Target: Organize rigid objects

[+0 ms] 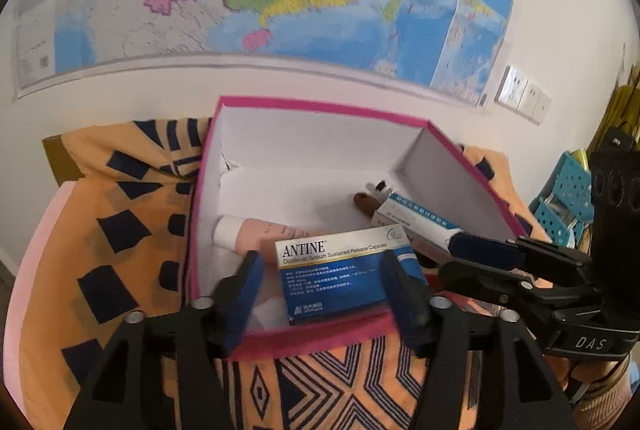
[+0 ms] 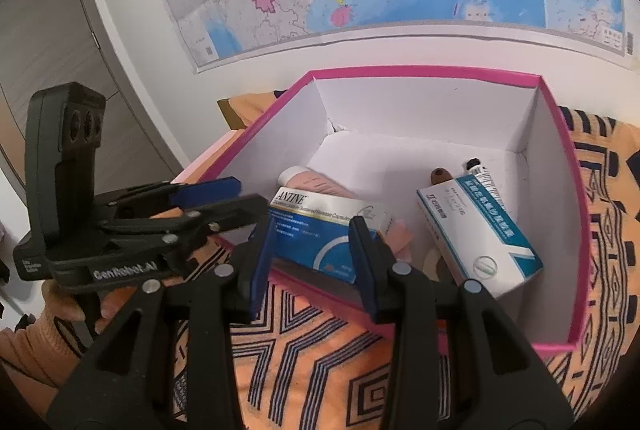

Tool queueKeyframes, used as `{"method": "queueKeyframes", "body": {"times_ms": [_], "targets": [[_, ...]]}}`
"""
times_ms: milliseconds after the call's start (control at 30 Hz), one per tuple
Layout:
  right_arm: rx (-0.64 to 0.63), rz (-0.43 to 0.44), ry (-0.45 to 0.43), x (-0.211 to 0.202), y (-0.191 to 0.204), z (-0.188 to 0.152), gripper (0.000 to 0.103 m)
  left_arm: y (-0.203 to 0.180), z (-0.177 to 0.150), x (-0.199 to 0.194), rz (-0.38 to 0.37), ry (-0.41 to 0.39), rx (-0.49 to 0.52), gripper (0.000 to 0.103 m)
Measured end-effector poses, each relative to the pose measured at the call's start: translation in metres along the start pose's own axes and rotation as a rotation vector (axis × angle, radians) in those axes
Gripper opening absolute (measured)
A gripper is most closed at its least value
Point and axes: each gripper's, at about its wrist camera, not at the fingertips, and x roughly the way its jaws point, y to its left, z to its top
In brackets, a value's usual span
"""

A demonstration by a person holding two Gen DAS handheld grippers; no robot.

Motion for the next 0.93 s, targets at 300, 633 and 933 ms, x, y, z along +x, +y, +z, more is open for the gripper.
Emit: {"method": "queueKeyframes", "body": {"times_ms": [300, 633, 933], "targets": [[-0.060, -0.117, -0.106, -0.046, 0.016, -0.037, 0.093, -0.015, -0.035, -0.055, 0.044, -0.142, 0.052, 0.103], [-0.050, -0.244, -0.138, -0.065, 0.026, -0.085, 0.101, -0.018, -0.063, -0.057, 0.168, -0.092, -0.001, 0.103], [-0.024, -0.229, -0.115, -0.063, 0.031, -0.104, 0.101, -0.024, -0.082, -0.060, 0.198, -0.075, 0.005, 0.103]]}}
